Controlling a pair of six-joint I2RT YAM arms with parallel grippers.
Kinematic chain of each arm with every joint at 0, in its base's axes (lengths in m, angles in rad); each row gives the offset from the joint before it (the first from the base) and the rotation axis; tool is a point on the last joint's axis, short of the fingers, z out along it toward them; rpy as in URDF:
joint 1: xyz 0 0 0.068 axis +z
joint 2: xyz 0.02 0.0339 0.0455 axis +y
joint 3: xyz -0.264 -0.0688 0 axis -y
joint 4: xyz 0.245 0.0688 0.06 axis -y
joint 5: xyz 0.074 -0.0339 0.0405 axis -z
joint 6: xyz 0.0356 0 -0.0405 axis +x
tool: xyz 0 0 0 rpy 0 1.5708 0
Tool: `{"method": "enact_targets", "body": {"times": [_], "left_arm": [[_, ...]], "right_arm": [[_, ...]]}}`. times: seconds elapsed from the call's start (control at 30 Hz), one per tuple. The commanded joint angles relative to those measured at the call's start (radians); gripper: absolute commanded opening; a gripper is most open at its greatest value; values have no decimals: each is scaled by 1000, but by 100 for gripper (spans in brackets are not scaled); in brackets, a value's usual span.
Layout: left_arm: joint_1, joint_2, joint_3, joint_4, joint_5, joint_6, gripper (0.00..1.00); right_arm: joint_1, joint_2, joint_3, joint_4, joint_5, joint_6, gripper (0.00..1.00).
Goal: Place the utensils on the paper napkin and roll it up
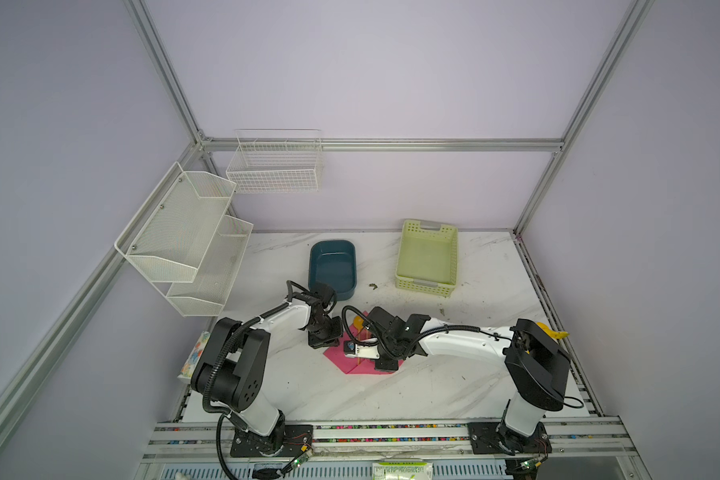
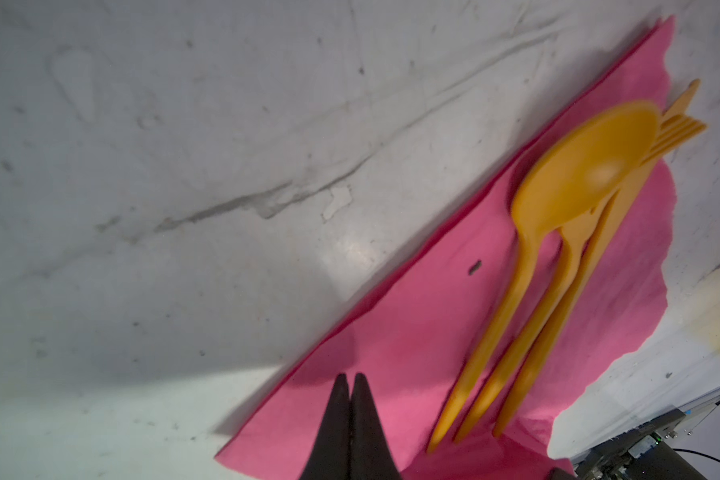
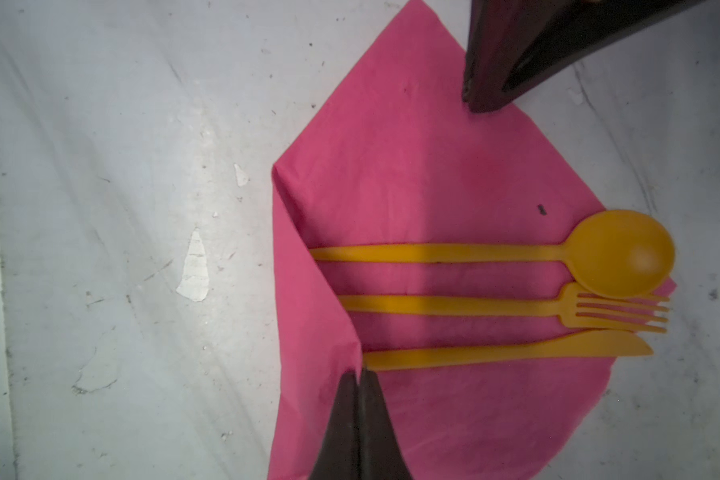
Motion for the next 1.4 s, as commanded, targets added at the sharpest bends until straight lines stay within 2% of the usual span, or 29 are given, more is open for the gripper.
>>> {"method": "enact_targets", "body": {"times": [0.0, 0.43, 0.7, 0.93, 1.2, 1.37], "left_arm": [[-6, 7, -26, -19, 4, 18, 0], [-23, 4, -10, -45, 5, 19, 0], [-83, -53, -67, 8, 107, -62, 0], [-125, -94, -155, 65, 141, -124, 0], [-137, -138, -163, 75, 144, -156, 0], [-142, -140, -174, 124, 216, -185, 0]], "right_arm": [[-20, 24, 29, 3, -34, -40, 0], [-49, 84, 69, 46, -36, -87, 0], [-64, 106, 85, 54, -47, -94, 0], [-73, 106, 84, 56, -57, -96, 0], [-77, 114, 83, 63, -81, -95, 0], [-78, 118, 83, 75, -104, -88, 0]]}}
